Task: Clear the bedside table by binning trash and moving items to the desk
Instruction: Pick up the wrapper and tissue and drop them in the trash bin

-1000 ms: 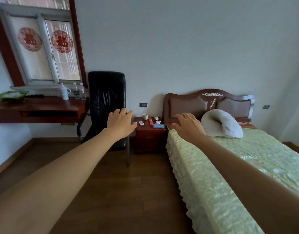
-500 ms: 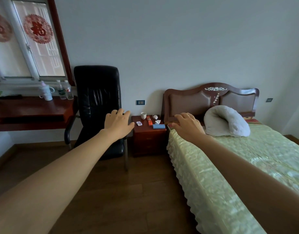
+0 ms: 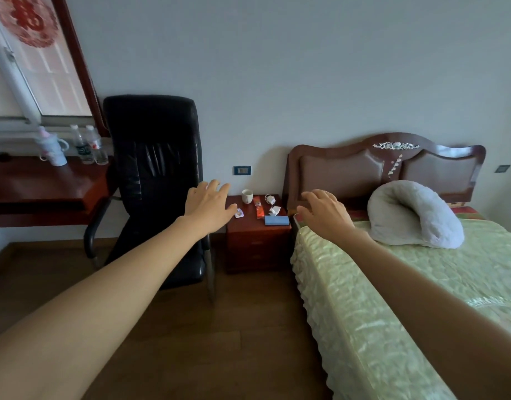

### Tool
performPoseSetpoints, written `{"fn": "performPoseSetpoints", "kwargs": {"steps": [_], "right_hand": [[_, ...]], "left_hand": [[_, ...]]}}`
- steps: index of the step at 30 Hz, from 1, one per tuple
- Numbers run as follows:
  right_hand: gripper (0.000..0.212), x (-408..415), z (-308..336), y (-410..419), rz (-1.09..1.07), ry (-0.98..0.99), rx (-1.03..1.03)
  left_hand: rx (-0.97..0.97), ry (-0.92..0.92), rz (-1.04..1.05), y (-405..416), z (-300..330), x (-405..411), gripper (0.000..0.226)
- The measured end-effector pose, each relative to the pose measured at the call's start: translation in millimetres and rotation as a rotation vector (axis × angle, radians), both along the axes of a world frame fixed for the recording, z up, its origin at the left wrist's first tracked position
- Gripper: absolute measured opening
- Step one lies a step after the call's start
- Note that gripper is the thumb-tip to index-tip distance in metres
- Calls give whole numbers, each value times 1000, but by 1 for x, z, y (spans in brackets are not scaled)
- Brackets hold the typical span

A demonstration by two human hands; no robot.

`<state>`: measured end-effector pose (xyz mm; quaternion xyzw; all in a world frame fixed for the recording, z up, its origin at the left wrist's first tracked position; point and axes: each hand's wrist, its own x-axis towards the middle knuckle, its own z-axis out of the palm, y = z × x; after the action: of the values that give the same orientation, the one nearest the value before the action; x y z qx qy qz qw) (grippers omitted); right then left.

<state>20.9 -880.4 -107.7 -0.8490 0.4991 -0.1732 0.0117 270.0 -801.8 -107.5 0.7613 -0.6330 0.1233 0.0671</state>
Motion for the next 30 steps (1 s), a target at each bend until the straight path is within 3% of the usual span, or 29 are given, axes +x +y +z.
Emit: {"fn": "performPoseSetpoints", "kwargs": {"steps": [30], "right_hand": [[46, 114, -127, -377, -69, 21, 210]], "left_hand": [[189, 186, -20, -377, -148, 126, 53]]}}
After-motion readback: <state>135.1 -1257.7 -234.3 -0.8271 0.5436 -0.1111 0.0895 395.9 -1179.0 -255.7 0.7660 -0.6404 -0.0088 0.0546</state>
